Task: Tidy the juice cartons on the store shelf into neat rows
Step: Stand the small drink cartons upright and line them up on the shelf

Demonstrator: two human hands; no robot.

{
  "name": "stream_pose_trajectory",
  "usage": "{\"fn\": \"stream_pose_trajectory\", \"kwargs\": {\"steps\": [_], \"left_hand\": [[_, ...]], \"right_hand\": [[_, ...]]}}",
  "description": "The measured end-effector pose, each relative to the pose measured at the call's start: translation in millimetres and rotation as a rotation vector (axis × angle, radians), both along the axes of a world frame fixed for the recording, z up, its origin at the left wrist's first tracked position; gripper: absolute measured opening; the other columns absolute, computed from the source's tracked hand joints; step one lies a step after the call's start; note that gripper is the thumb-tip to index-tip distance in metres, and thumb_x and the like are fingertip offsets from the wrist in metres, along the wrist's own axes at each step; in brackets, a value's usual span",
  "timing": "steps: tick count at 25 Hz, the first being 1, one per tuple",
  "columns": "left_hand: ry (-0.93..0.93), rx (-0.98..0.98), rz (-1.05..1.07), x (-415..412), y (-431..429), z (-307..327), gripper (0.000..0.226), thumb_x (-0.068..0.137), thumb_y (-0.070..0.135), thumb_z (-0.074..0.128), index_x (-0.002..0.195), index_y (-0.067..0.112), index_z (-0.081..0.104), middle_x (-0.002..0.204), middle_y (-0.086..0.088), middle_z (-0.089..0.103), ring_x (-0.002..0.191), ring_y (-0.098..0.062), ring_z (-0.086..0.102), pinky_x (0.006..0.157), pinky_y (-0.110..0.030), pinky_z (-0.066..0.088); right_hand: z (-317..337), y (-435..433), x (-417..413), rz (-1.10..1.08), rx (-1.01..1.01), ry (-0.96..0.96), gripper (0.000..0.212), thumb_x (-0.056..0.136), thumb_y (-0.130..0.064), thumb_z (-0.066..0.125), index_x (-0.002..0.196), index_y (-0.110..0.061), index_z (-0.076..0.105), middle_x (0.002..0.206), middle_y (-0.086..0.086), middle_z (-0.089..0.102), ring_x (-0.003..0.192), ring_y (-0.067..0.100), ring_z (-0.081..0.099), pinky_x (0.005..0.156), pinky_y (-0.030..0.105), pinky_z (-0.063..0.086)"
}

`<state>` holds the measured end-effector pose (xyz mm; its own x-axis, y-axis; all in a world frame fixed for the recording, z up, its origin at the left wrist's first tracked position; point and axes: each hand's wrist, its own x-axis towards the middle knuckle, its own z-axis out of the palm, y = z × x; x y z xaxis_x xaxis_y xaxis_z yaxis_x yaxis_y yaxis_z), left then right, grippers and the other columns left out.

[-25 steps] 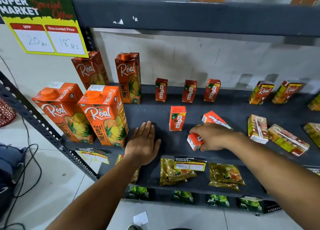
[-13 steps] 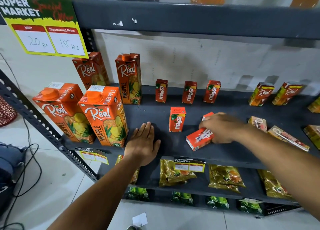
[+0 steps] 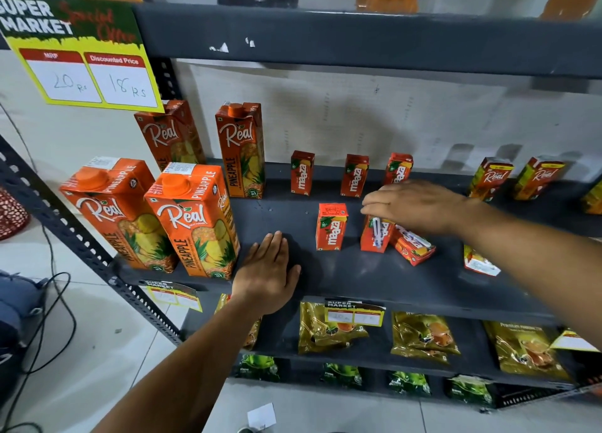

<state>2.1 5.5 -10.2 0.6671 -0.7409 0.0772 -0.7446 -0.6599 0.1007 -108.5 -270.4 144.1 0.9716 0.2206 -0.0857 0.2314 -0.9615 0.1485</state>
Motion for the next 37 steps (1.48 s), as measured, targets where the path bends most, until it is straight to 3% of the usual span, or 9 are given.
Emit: {"fn": "stream_pose_trajectory", "kwargs": {"steps": [3, 8, 13, 16, 19, 22, 27, 31, 37], "left_hand": [[0.002, 0.004, 0.003, 0, 0, 0, 0.076, 0.091, 0.057, 0.004, 0.151, 0.009, 0.008, 0.162, -0.006, 0.001, 0.147, -0.018, -0.003, 0.115, -0.033, -0.005], [0.006, 0.013, 0.007, 0, -1, 1, 0.073, 0.093, 0.055, 0.008, 0.151, 0.010, 0.006, 0.162, -0.006, 0.000, 0.147, -0.018, -0.005, 0.115, -0.032, -0.006], [0.001, 0.023, 0.014, -1, -1, 3, 0.071, 0.095, 0.053, 0.011, 0.151, 0.009, 0.006, 0.162, -0.006, 0.001, 0.147, -0.018, -0.004, 0.113, -0.031, -0.008], [0.002, 0.020, 0.014, -2, -1, 3, 0.071, 0.095, 0.054, 0.011, 0.151, 0.009, 0.007, 0.162, -0.006, 0.002, 0.147, -0.019, -0.004, 0.114, -0.032, -0.007], [0.007, 0.022, 0.008, -1, 0, 4, 0.071, 0.095, 0.053, 0.012, 0.151, 0.009, 0.007, 0.162, -0.007, 0.001, 0.147, -0.019, -0.004, 0.115, -0.033, -0.006], [0.014, 0.020, 0.006, -1, 0, 4, 0.071, 0.096, 0.053, 0.013, 0.151, 0.009, 0.007, 0.162, -0.007, 0.001, 0.147, -0.019, -0.004, 0.116, -0.034, -0.005], [0.003, -0.003, -0.001, -1, 0, 3, 0.071, 0.096, 0.053, 0.014, 0.151, 0.009, 0.008, 0.162, -0.007, 0.003, 0.148, -0.019, -0.003, 0.115, -0.033, -0.005], [0.008, -0.013, 0.008, -1, -1, 1, 0.070, 0.096, 0.052, 0.016, 0.151, 0.009, 0.010, 0.162, -0.006, 0.004, 0.148, -0.019, -0.002, 0.116, -0.034, -0.003], [-0.008, -0.005, 0.007, 0, 1, 1, 0.071, 0.096, 0.053, 0.015, 0.151, 0.009, 0.011, 0.162, -0.006, 0.005, 0.148, -0.019, -0.001, 0.117, -0.034, -0.003]], "right_hand": [[2, -3, 7, 0.028, -0.119, -0.016, 0.038, 0.092, -0.020, 0.056, 0.128, -0.031, 0.051, 0.133, -0.009, 0.056, 0.117, 0.011, 0.044, 0.091, 0.030, 0.042], [12, 5, 21, -0.217, -0.147, 0.146, 0.060, 0.072, -0.036, 0.076, 0.126, -0.023, 0.054, 0.115, 0.001, 0.065, 0.100, 0.021, 0.059, 0.080, 0.038, 0.053], [16, 18, 32, -0.572, -0.042, 0.272, 0.060, 0.078, -0.070, 0.053, 0.099, -0.014, 0.056, 0.078, 0.001, 0.059, 0.069, 0.017, 0.056, 0.056, 0.032, 0.042], [8, 22, 35, -0.641, 0.026, 0.278, 0.065, 0.080, -0.074, 0.043, 0.096, -0.014, 0.057, 0.080, 0.003, 0.059, 0.074, 0.019, 0.058, 0.063, 0.033, 0.045], [16, 14, 34, -0.646, 0.111, 0.329, 0.085, 0.072, -0.077, 0.052, 0.123, -0.009, 0.053, 0.109, 0.007, 0.062, 0.098, 0.023, 0.059, 0.078, 0.035, 0.047], [35, -10, 22, -0.699, 0.154, 0.305, 0.097, 0.065, -0.067, 0.070, 0.138, -0.010, 0.041, 0.140, 0.012, 0.049, 0.122, 0.030, 0.050, 0.098, 0.039, 0.044], [-17, -26, -32, -0.882, 0.191, 0.425, 0.083, 0.061, -0.068, 0.073, 0.119, -0.011, 0.055, 0.117, 0.009, 0.062, 0.099, 0.024, 0.059, 0.088, 0.038, 0.049], [-60, -18, -46, -0.996, 0.292, 0.191, 0.067, 0.064, -0.059, 0.075, 0.109, -0.014, 0.056, 0.107, 0.009, 0.063, 0.087, 0.023, 0.059, 0.071, 0.033, 0.048], [-13, -46, -42, -0.514, -0.142, -0.160, 0.046, 0.070, -0.022, 0.072, 0.114, -0.025, 0.057, 0.112, 0.003, 0.059, 0.099, 0.029, 0.060, 0.066, 0.034, 0.049]]}}
